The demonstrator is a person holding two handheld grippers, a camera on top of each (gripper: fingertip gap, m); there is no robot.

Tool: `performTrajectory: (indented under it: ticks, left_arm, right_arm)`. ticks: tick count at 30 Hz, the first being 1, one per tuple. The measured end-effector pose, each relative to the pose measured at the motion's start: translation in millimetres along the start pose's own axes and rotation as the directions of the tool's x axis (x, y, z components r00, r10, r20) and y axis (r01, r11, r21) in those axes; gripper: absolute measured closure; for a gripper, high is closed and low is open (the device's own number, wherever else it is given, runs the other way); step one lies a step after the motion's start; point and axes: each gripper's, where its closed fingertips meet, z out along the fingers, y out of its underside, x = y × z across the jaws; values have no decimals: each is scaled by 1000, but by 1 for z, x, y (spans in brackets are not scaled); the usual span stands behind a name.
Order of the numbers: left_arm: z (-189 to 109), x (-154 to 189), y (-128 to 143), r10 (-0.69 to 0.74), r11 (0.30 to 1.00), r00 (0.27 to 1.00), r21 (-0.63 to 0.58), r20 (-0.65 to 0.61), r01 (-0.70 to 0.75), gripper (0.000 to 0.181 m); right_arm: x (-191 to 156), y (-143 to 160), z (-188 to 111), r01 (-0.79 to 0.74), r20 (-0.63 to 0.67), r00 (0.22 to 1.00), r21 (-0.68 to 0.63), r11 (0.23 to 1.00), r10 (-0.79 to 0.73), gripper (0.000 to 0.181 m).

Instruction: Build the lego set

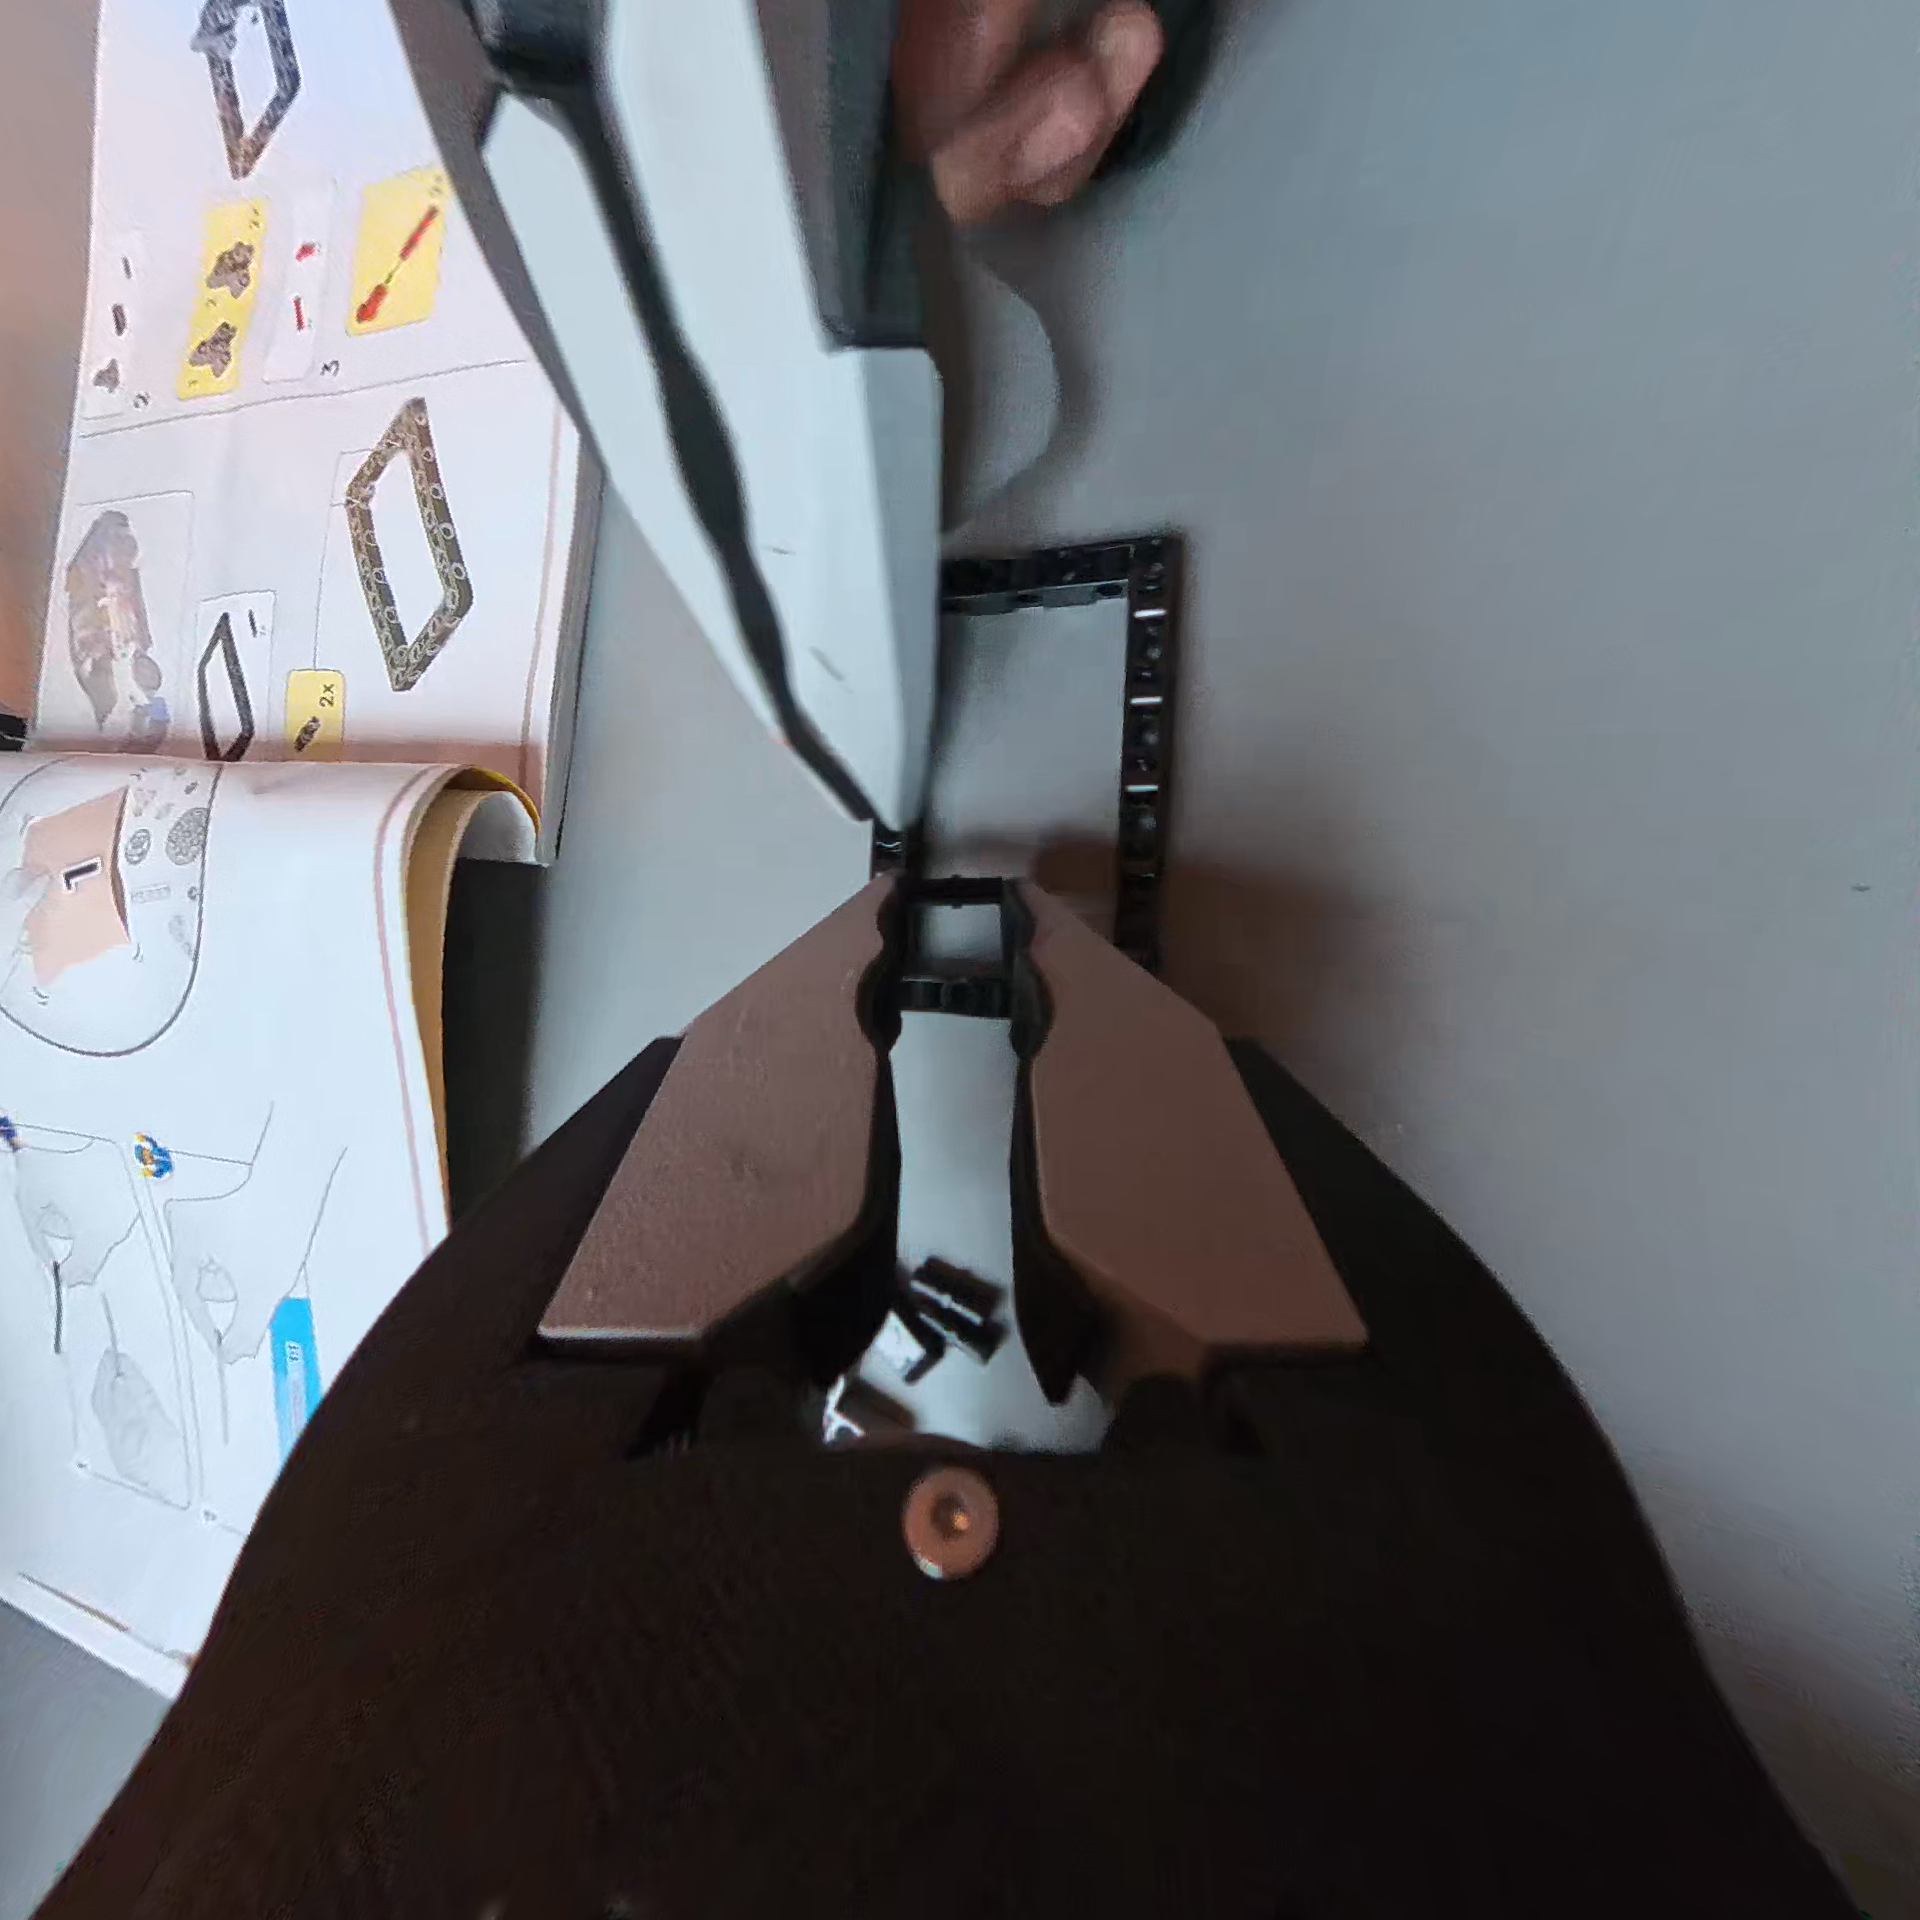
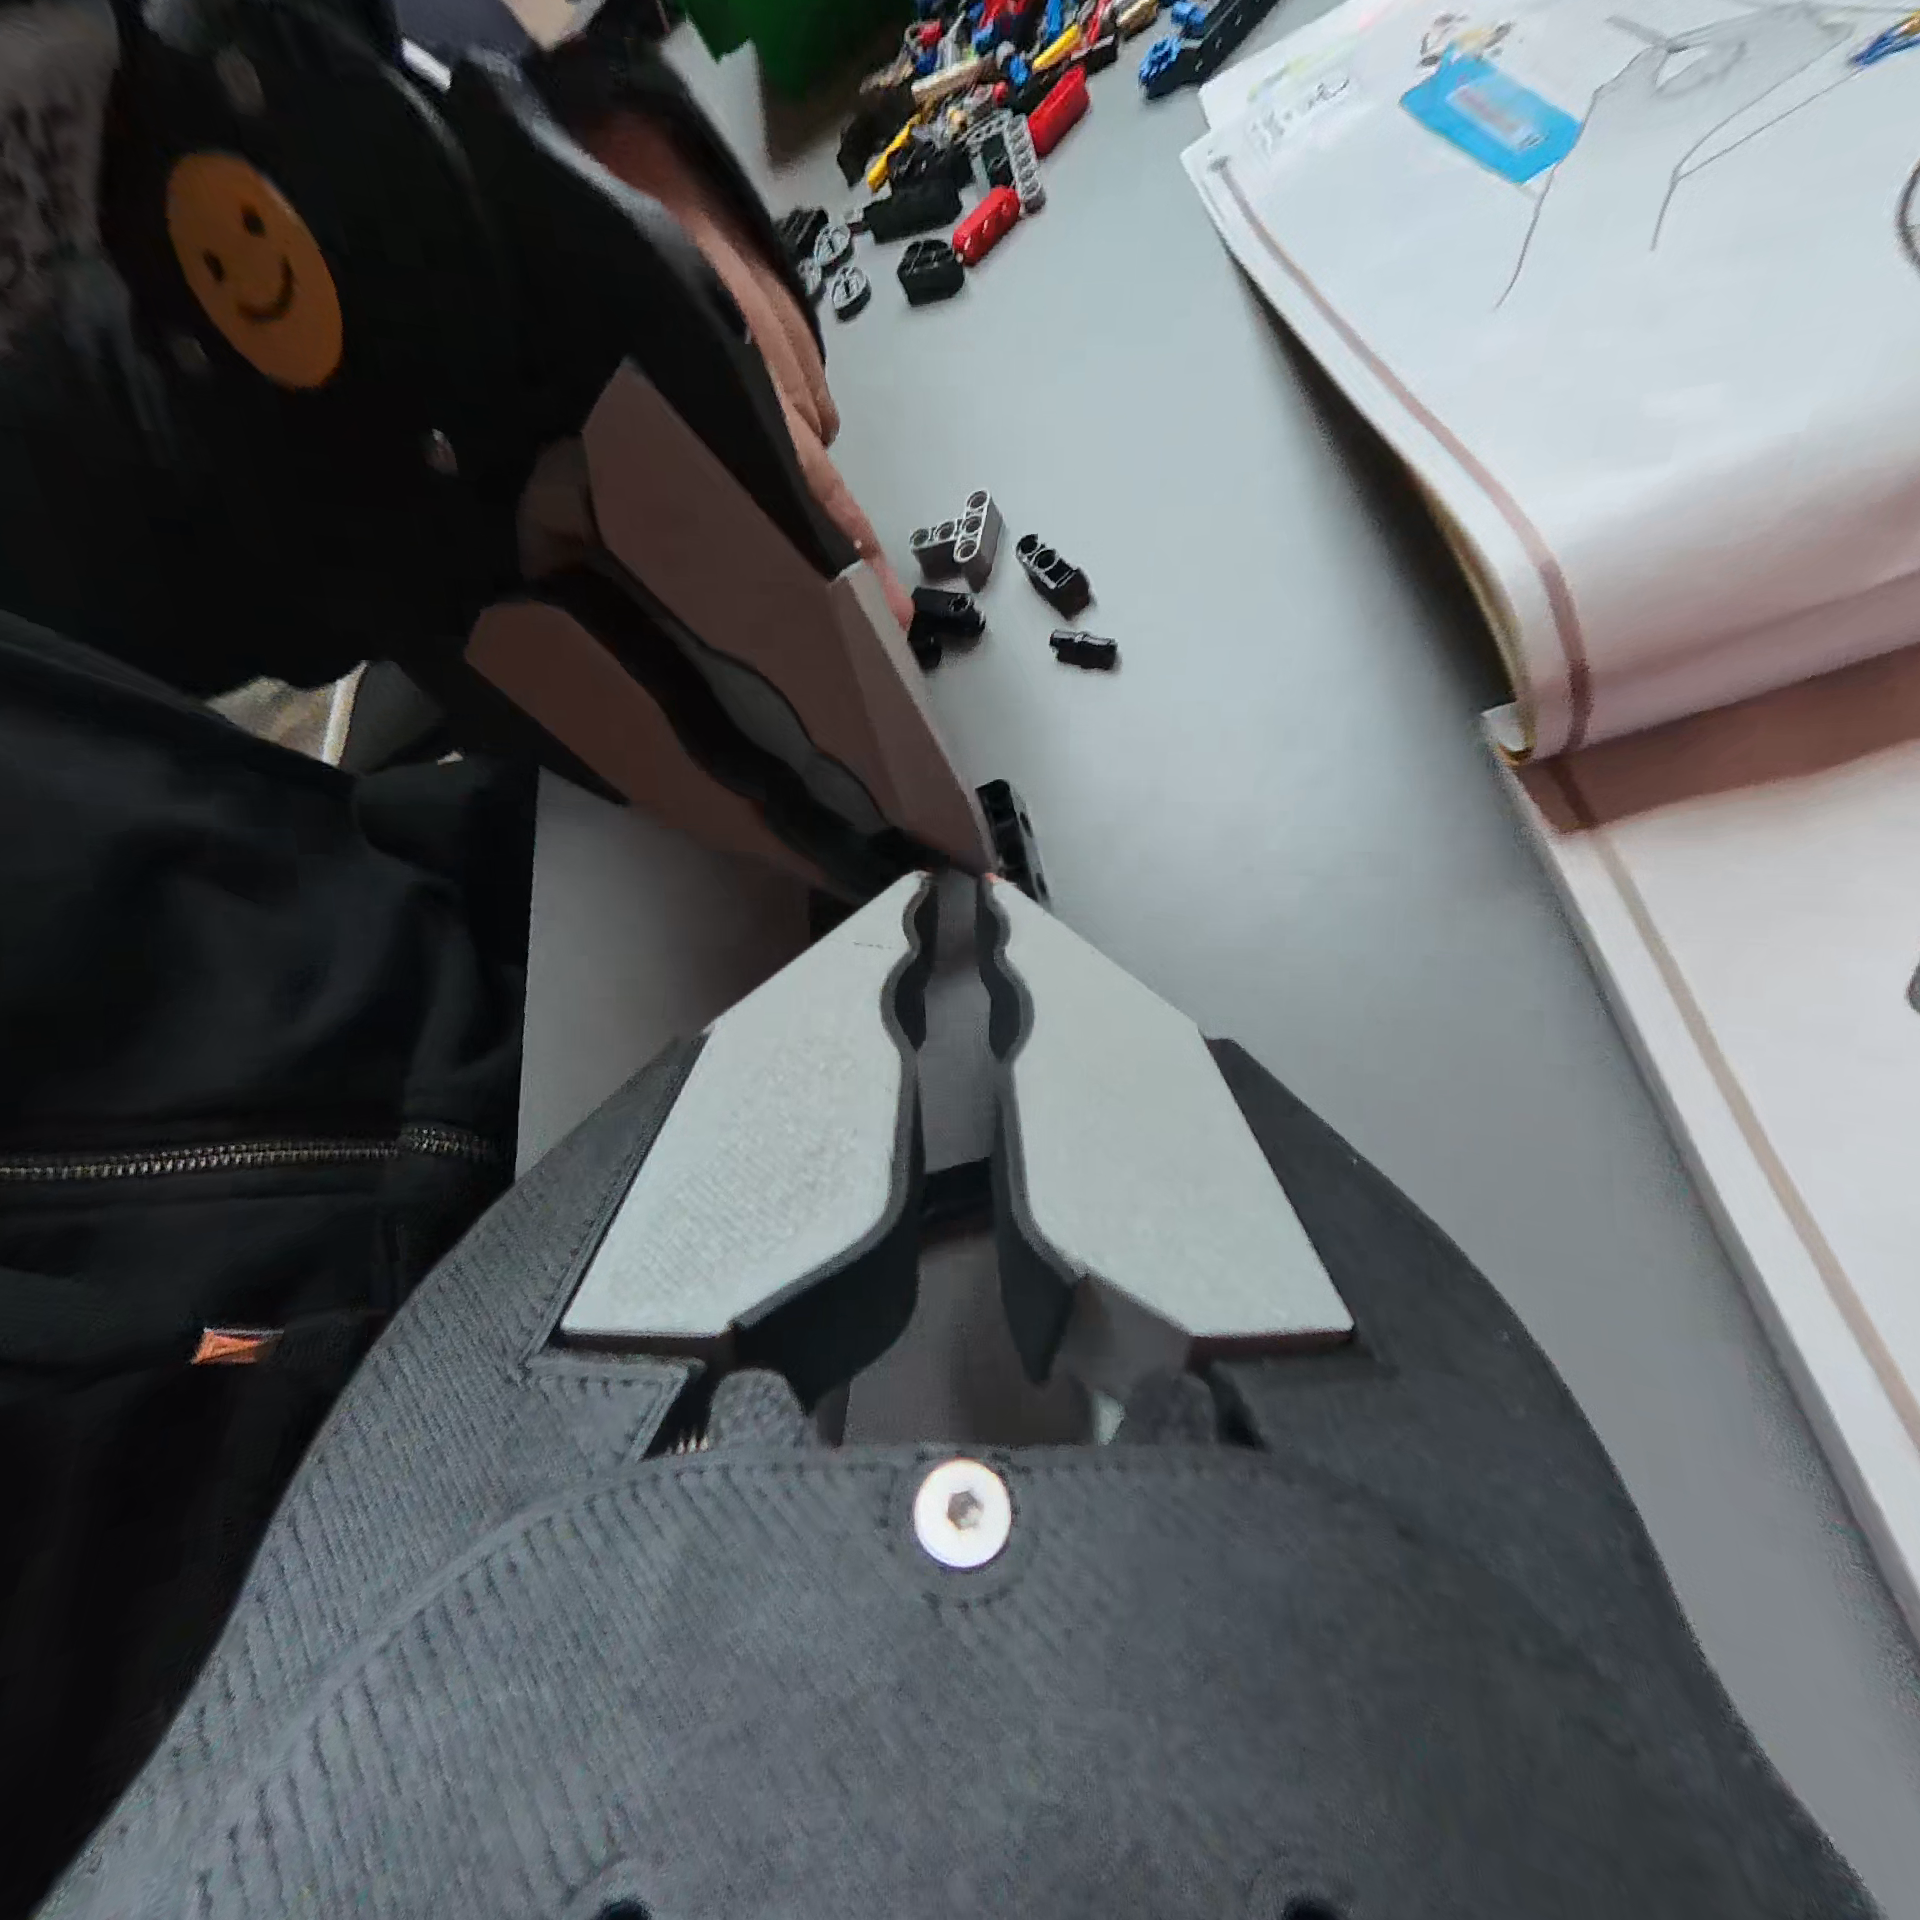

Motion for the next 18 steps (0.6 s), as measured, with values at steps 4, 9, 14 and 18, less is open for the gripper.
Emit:
performTrajectory:
  ticks: [4,9,14,18]
  left_arm:
    - [-5,3,-8,12,999,1000,37,-4,-12,167]
    - [-3,-3,-6,57,998,994,26,97,-60,167]
    - [-3,-4,-10,64,996,986,44,153,-72,167]
    - [-13,-9,-4,50,997,977,44,209,-60,167]
  right_arm:
    - [-3,5,3,8,3,1000,-26,1000,-8,176]
    - [-13,1,2,-84,123,989,6,996,82,174]
    - [-14,0,1,-130,162,979,11,991,126,173]
    - [-8,-8,-10,-59,98,994,62,996,52,165]
